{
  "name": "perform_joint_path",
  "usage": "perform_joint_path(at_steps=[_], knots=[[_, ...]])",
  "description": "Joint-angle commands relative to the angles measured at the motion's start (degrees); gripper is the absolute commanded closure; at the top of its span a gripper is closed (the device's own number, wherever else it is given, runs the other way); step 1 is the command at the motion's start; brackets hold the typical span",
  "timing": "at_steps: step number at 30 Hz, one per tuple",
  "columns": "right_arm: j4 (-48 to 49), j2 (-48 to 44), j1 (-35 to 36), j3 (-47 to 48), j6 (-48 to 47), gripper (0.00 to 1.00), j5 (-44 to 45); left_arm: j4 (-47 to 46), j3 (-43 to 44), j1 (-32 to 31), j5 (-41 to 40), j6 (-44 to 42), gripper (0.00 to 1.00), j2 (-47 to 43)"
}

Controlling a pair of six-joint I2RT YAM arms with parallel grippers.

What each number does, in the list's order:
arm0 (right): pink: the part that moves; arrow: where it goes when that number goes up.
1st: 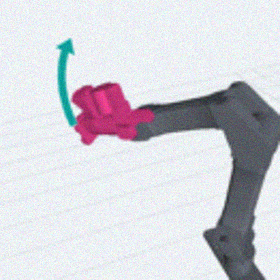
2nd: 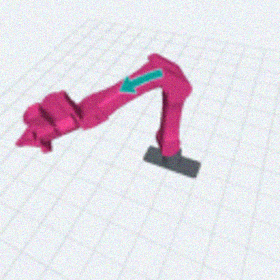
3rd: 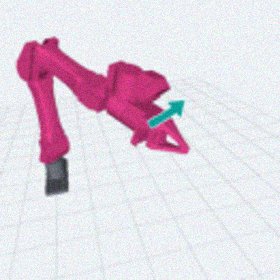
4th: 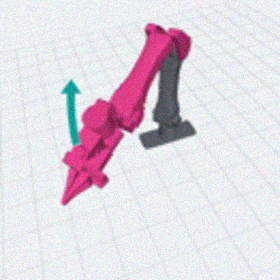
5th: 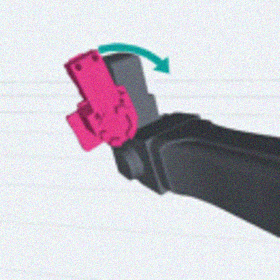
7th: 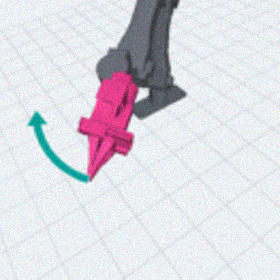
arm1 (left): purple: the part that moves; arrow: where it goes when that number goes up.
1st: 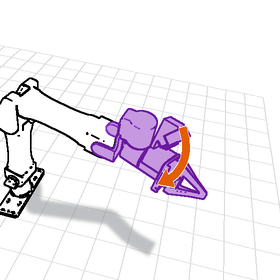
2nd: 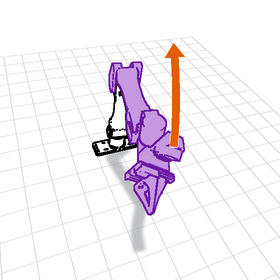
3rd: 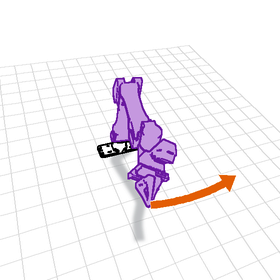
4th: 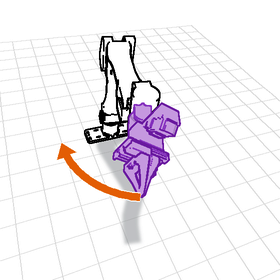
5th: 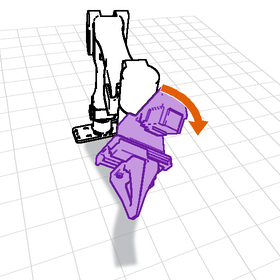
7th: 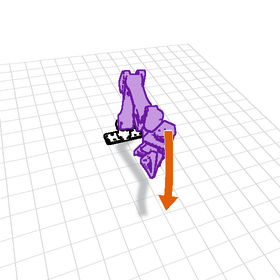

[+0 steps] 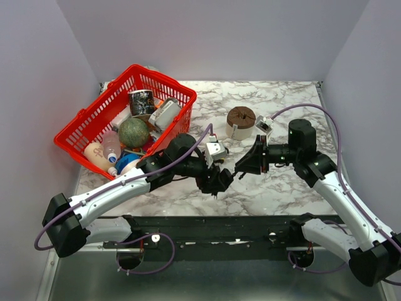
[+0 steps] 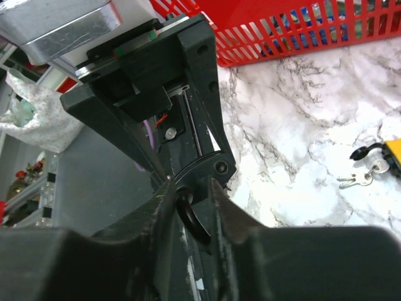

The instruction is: Unlock with the key

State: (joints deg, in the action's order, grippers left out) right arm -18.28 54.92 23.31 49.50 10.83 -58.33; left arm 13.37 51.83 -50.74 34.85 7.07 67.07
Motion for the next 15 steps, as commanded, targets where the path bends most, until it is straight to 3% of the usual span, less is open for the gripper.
perform_joint_path(at_steps=[1, 6, 9, 13, 15], knots=[[-2.4, -0.4, 0.4, -0.5, 0.0, 0.73, 0.3, -3.9, 0.8, 0.0, -5.8, -1.1, 1.00, -1.9], [-2.5, 0.1, 0.4, -0.2, 0.3, 0.79, 0.7, -3.1, 0.9, -0.4, -9.5, -1.6, 1.00, -2.3], [-2.5, -0.2, 0.4, -0.2, 1.1, 0.87, 1.7, -2.3, 0.9, -0.8, -13.2, -2.2, 1.00, -2.7], [-3.2, 0.6, 0.5, 0.2, 2.6, 0.99, 5.4, -1.0, 0.8, -3.6, -22.2, -3.4, 1.00, -2.9], [-3.2, 1.6, 0.4, 0.5, 4.5, 0.99, 7.9, -0.1, 1.0, -4.7, -26.0, -3.7, 1.00, -2.6]])
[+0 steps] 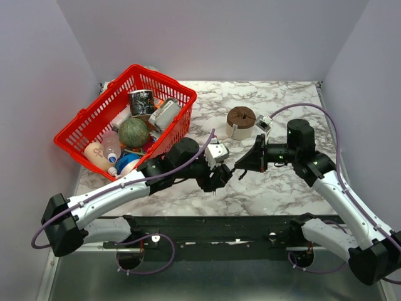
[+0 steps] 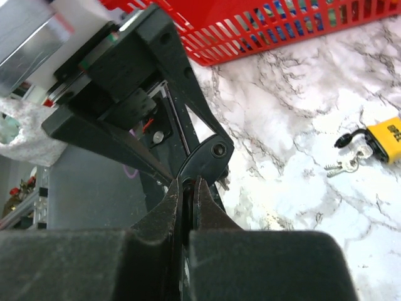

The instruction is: Unlock with the key

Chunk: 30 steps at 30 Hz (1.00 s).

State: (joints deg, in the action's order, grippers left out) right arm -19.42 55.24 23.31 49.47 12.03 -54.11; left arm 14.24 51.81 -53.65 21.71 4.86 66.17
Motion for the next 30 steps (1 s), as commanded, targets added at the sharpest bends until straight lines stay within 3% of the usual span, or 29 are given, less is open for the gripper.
perform_joint_path(at_steps=[1, 5, 9, 12, 16, 19, 30], knots=[[-2.1, 1.6, 0.4, 0.8, 4.0, 0.99, 4.5, -0.6, 1.2, -2.4, -15.2, -1.6, 1.00, -1.5], [-2.1, 2.9, 0.4, 1.2, 6.2, 0.99, 8.6, 0.9, 1.5, -4.6, -24.1, -1.5, 1.00, -0.9], [-2.0, 3.6, 0.4, 1.2, 7.6, 0.98, 10.8, 0.4, 1.4, -4.7, -24.8, -0.4, 1.00, -1.2], [-1.9, 3.6, 0.3, 1.2, 9.1, 0.79, 13.2, 0.3, 1.4, -4.7, -23.7, 1.6, 1.00, -1.0], [-1.7, 2.9, 0.3, 1.5, 10.1, 0.44, 18.1, 1.5, 0.9, -4.7, -22.0, 6.4, 1.00, -1.1], [-1.0, 1.8, 0.2, 1.5, 10.2, 0.28, 20.1, 2.6, -1.3, -4.8, -21.8, 12.0, 1.00, -2.1], [1.7, -3.5, -0.8, -2.7, 10.4, 0.21, 22.0, 8.1, -9.0, -4.9, -19.2, 31.6, 1.00, -6.1]])
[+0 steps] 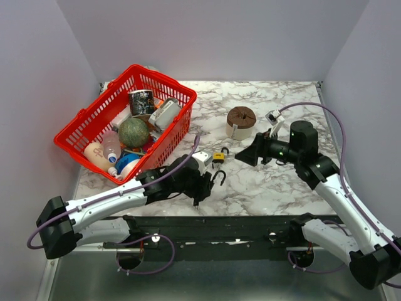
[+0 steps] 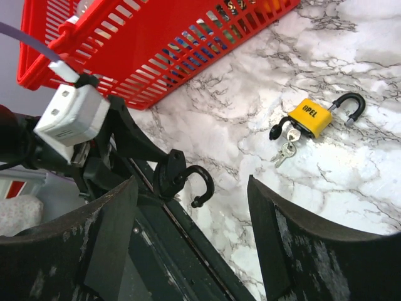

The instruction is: Unlock with the key

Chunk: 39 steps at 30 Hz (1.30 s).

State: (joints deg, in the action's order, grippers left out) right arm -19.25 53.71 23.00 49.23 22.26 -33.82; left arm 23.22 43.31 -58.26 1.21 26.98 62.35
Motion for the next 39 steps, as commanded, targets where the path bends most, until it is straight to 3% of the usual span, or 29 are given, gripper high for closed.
perform_joint_path(at_steps=[1, 23, 39], knots=[[1.8, -2.2, -0.7, -2.9, 0.2, 0.21, 1.7, -0.7, -1.1, -0.3, 1.1, 11.1, 1.00, -2.0], [1.7, -9.1, -1.8, -6.1, -0.6, 0.21, -0.4, -5.9, -1.3, 15.0, -0.6, 16.0, 1.00, 15.7], [-4.7, -17.9, -1.8, -3.9, -4.0, 0.21, 7.5, -1.6, 11.4, 19.1, -9.8, 13.6, 1.00, 31.6]])
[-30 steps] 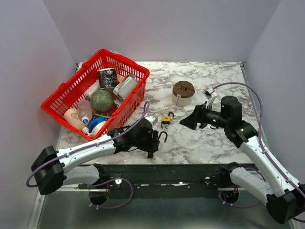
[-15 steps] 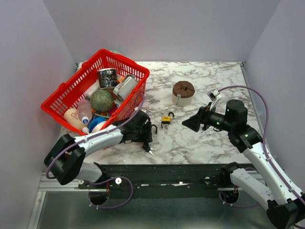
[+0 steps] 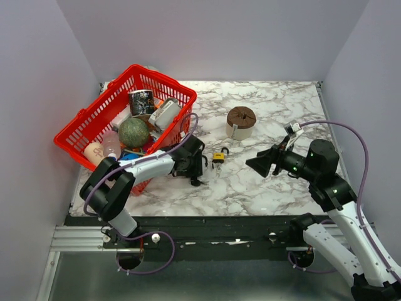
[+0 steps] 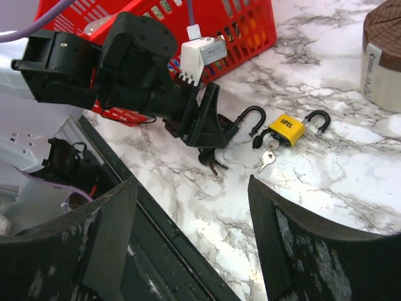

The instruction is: Unlock with the key

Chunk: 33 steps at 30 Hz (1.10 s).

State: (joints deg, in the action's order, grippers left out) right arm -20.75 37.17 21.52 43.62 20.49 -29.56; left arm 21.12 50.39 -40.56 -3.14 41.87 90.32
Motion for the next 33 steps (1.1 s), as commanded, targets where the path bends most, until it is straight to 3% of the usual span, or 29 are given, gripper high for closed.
perform_joint_path(at_steps=[1, 10, 16, 19, 20, 25, 26, 33], knots=[[-3.9, -1.6, -0.3, 1.9, -2.6, 0.21, 3.5, 0.8, 5.9, 1.5, -5.7, -1.7, 1.00, 5.2], [-5.8, -3.2, -0.3, 1.6, -4.1, 0.21, 5.6, 4.4, 16.2, 2.9, -6.6, -5.1, 1.00, 14.5], [-6.7, -3.9, -0.3, 1.7, -4.8, 0.18, 6.7, 5.2, 17.5, 4.4, -6.5, -6.3, 1.00, 16.6], [-6.7, -3.9, -0.3, 1.7, -4.8, 0.17, 6.9, 5.9, 17.4, 4.5, -7.6, -6.4, 0.83, 16.1], [-6.7, -3.8, -0.3, 1.7, -4.8, 0.17, 6.9, 5.9, 17.2, 4.5, -7.6, -6.4, 0.71, 15.9], [-6.7, -3.2, -0.3, 1.7, -4.7, 0.17, 7.1, 6.5, 18.0, 4.4, -7.5, -6.9, 0.48, 15.6], [-6.7, -3.2, -0.3, 1.7, -4.7, 0.17, 7.1, 6.5, 18.0, 4.4, -7.4, -7.0, 0.37, 15.6], [-6.7, -3.1, -0.3, 1.6, -4.5, 0.16, 7.4, 6.9, 18.5, 4.5, -8.6, -8.0, 0.16, 14.4]])
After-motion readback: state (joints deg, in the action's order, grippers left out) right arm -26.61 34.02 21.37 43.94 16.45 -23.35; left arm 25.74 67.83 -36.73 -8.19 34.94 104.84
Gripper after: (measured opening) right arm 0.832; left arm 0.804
